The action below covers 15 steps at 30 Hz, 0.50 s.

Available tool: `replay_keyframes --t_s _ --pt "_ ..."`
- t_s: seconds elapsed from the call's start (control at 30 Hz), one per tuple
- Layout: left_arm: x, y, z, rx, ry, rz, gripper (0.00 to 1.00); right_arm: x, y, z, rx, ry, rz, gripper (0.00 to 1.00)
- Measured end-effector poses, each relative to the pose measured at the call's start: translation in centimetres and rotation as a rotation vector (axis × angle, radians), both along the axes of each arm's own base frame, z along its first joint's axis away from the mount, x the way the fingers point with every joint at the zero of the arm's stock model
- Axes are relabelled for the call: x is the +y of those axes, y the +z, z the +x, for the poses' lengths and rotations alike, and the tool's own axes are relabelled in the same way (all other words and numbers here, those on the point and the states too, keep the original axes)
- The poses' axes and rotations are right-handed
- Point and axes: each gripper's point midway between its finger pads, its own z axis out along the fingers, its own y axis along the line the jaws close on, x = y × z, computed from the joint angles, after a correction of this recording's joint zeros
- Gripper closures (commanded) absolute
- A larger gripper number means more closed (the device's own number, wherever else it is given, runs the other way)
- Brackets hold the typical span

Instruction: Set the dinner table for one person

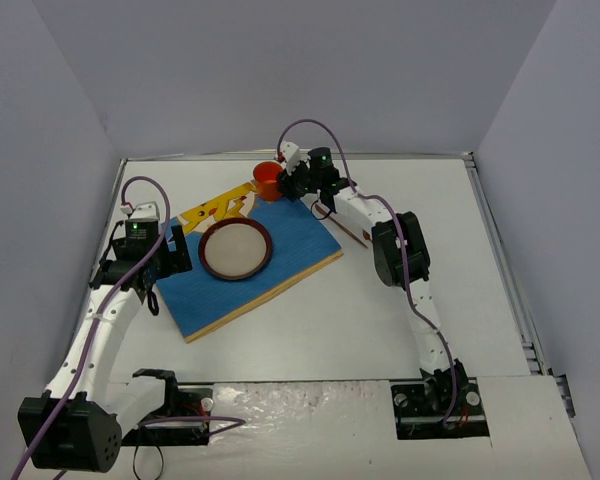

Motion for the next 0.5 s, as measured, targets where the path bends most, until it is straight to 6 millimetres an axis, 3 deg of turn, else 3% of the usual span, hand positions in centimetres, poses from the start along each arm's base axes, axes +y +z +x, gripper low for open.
replay_keyframes --t_s 0.17,0.3,0.5 --pt "0.0 0.0 0.0 -0.001 0.0 0.0 0.03 -0.7 0.5 0.0 -0.009 -0.02 -0.005 0.4" --pt "0.0 0.1 0.0 -0.003 0.0 0.0 0.03 -2.6 1.3 -1.8 0.019 -0.043 -0.02 0.35" --pt "0.1 0.4 -0.1 -0.016 0.002 0.003 0.03 -8.9 5.0 -5.6 0.053 -0.165 -0.021 0.3"
